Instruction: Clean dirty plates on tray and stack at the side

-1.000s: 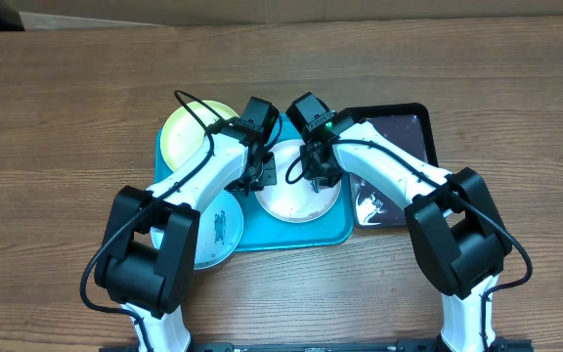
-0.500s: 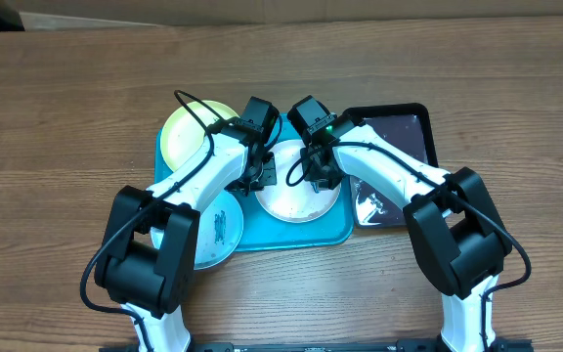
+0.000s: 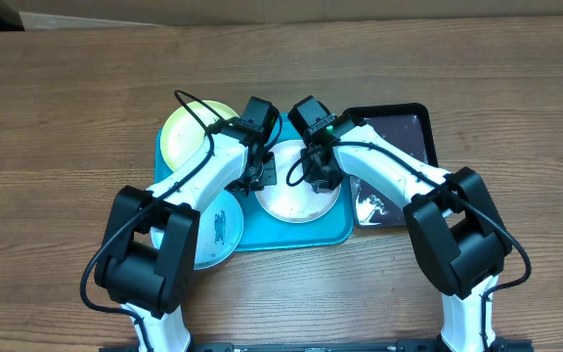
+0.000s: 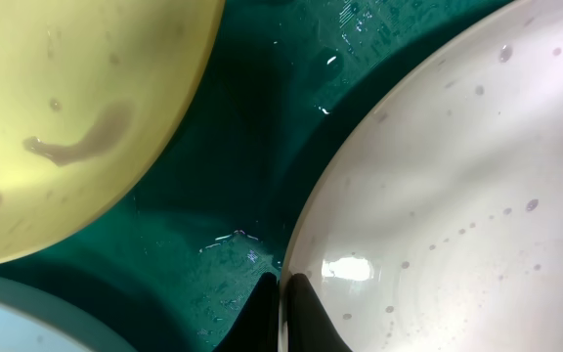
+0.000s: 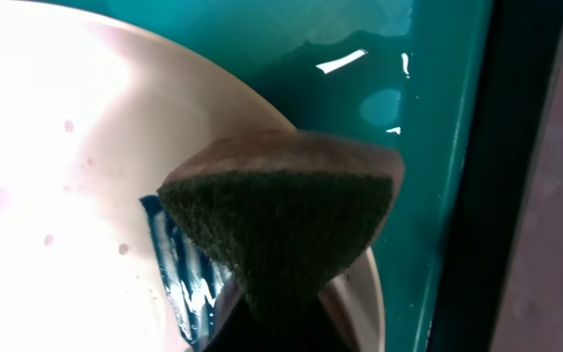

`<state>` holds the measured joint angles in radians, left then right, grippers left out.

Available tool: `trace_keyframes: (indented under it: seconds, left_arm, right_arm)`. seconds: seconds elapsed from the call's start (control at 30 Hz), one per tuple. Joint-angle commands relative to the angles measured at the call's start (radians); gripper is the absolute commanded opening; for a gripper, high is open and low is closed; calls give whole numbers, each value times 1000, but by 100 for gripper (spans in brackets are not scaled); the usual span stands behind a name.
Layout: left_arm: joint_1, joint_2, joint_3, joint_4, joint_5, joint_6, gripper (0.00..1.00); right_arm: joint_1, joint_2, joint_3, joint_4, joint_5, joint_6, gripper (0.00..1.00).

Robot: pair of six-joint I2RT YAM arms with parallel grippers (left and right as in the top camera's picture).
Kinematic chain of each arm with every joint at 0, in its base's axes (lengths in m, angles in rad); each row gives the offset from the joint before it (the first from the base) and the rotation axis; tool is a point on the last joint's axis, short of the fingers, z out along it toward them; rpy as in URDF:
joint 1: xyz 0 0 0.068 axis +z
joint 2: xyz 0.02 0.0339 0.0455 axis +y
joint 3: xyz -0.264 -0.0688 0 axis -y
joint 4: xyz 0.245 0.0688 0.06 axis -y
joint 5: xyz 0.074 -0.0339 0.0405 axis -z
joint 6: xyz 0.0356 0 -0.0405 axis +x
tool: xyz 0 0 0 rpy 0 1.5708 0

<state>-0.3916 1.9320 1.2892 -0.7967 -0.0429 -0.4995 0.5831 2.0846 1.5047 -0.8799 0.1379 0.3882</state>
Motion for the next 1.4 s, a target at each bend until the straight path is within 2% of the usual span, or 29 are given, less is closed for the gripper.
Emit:
trace_keyframes:
  seconds: [0.0, 0.33, 0.6, 0.77, 1.37]
  left_arm:
    - [1, 10, -5, 1, -35, -19, 4]
    - [1, 10, -5, 2, -35, -17, 4]
    - [1, 10, -5, 2, -35, -17, 4]
    - [1, 10, -5, 2, -35, -17, 4]
    - [1, 10, -5, 6, -35, -17, 4]
  right_arm:
    - [-5, 7, -13, 17, -12, 2, 4]
    - [-5, 72, -14, 27, -84, 2, 4]
    - [-5, 117, -14, 40, -245, -3, 4]
    - [-5, 118, -14, 60, -338, -53, 4]
    - [14, 151, -14, 101, -479, -61, 4]
